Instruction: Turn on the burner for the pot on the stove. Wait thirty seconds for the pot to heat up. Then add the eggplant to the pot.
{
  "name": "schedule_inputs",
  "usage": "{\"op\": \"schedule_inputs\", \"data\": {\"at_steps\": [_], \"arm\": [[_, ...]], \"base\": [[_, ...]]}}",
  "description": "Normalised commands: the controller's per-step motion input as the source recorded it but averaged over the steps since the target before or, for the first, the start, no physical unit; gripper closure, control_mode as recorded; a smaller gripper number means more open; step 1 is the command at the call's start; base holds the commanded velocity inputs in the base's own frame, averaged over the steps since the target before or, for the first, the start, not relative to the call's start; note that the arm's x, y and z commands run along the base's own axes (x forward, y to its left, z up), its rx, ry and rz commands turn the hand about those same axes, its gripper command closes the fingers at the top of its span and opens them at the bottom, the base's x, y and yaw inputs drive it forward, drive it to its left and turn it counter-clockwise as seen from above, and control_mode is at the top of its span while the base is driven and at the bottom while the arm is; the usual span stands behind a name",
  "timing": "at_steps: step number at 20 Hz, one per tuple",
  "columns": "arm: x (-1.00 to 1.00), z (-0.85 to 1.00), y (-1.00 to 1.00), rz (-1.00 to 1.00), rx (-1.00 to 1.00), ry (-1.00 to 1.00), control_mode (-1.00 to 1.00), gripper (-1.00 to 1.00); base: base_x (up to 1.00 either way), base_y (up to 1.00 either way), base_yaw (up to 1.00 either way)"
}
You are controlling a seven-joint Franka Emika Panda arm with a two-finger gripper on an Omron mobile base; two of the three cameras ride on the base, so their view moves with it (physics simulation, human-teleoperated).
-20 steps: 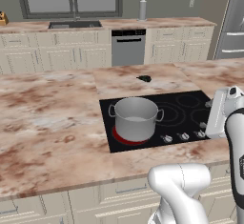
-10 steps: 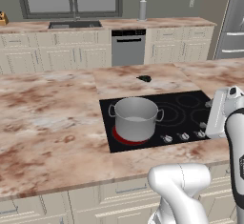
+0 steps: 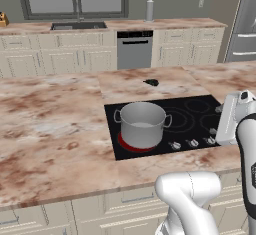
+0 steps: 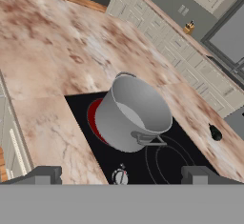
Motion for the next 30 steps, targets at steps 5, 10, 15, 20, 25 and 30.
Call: {"op": "schedule_inputs", "data": {"at_steps": [5,10,15,20,25,30], "arm": [[0.0,0.0,0.0,0.0,0.0,0.0,-1.0,-1.0],[0.0,0.0,0.0,0.0,0.0,0.0,-1.0,-1.0],[0.0,0.0,0.0,0.0,0.0,0.0,-1.0,-1.0],[0.0,0.0,0.0,0.0,0.0,0.0,-1.0,-1.0],[0.0,0.0,0.0,0.0,0.0,0.0,-1.0,-1.0],[0.0,0.0,0.0,0.0,0.0,0.0,-1.0,-1.0]], "base": [[0.0,0.0,0.0],[0.0,0.0,0.0],[0.0,0.0,0.0],[0.0,0.0,0.0],[0.0,0.0,0.0],[0.0,0.0,0.0]]}}
